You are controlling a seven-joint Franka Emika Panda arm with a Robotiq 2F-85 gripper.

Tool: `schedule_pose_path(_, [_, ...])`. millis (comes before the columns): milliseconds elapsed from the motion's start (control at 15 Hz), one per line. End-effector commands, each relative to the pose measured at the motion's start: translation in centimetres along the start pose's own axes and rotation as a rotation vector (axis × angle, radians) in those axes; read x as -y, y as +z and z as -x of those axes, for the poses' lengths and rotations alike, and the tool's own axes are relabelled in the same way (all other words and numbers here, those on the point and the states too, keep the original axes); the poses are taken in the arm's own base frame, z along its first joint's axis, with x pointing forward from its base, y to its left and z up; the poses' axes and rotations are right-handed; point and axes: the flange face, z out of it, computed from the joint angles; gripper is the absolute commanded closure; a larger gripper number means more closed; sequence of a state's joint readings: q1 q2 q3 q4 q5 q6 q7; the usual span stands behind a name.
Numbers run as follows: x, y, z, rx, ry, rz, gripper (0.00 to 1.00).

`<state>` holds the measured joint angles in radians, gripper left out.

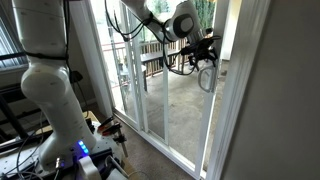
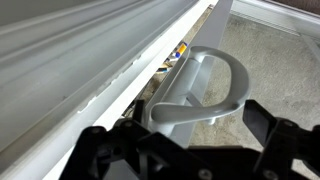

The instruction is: Open the door

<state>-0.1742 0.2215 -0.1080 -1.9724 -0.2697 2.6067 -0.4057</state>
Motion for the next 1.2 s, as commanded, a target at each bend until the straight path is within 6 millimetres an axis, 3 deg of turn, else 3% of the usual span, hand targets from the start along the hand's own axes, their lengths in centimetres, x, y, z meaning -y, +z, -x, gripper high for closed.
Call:
schedule_pose_path(0, [0.6, -0.3, -0.2, -0.043, -0.038, -0.033, 0.0])
schedule_pose_path(400, [-0.5, 0.0, -0.4, -0.094, -0.072, -0.129, 0.0])
schedule_pose_path(800, [-1.9, 1.5, 0.5, -0.094, -0.006, -0.178, 0.0])
schedule_pose_path(1133, [-1.1, 2.3, 0.0, -0.093, -0.009, -0.172, 0.0])
